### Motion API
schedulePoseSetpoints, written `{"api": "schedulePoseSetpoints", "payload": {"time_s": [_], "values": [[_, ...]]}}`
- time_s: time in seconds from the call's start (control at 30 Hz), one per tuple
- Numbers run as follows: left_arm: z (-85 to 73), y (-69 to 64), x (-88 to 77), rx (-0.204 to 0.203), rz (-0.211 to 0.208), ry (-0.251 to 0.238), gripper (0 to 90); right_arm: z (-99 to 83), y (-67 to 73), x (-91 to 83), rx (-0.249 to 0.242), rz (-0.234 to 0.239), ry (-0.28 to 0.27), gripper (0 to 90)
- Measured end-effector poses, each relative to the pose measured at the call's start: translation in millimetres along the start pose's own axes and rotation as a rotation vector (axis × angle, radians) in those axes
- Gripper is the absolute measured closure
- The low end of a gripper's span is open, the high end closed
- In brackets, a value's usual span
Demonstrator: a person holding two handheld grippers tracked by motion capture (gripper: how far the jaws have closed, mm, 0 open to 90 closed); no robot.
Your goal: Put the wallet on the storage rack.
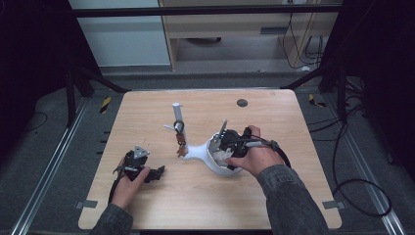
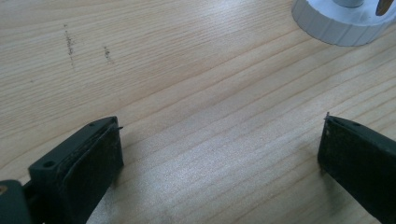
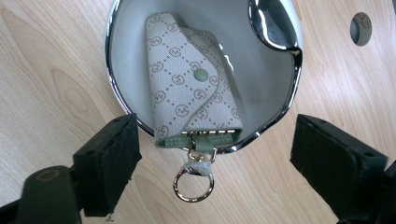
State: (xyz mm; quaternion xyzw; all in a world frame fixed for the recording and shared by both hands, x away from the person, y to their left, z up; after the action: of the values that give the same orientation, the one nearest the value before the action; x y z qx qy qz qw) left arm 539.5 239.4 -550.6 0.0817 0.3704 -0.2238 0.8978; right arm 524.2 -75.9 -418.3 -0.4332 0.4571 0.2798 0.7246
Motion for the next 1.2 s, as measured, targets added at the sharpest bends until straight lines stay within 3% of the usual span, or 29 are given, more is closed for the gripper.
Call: {"api": "schedulePoseSetpoints", "payload": {"time_s": [0.6, 1.2], "values": [[0.0, 0.0, 0.0, 0.000, 0.000, -0.001, 0.0, -18.7, -9.0, -9.8, 0.061, -0.007, -0.087, 6.8], [0.0, -0.1, 0.1, -0.002, 0.000, -0.001, 0.0, -47.9, -28.2, -19.6, 0.183, -0.010, -0.188, 5.3]]}}
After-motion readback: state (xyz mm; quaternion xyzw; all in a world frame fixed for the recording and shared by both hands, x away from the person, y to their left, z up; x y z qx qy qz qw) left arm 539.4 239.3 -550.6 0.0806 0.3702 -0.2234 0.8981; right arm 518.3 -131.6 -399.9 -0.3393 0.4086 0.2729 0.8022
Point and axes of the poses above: each handheld gripper's, and its own axes: x roughly forward along the jaws, z roughly out of its top, y roughly to its left, the point moved 6 cm from there along x, roughly forward along the jaws, and after that the axes turned 3 degrees about -x, right-handed, at the moved point
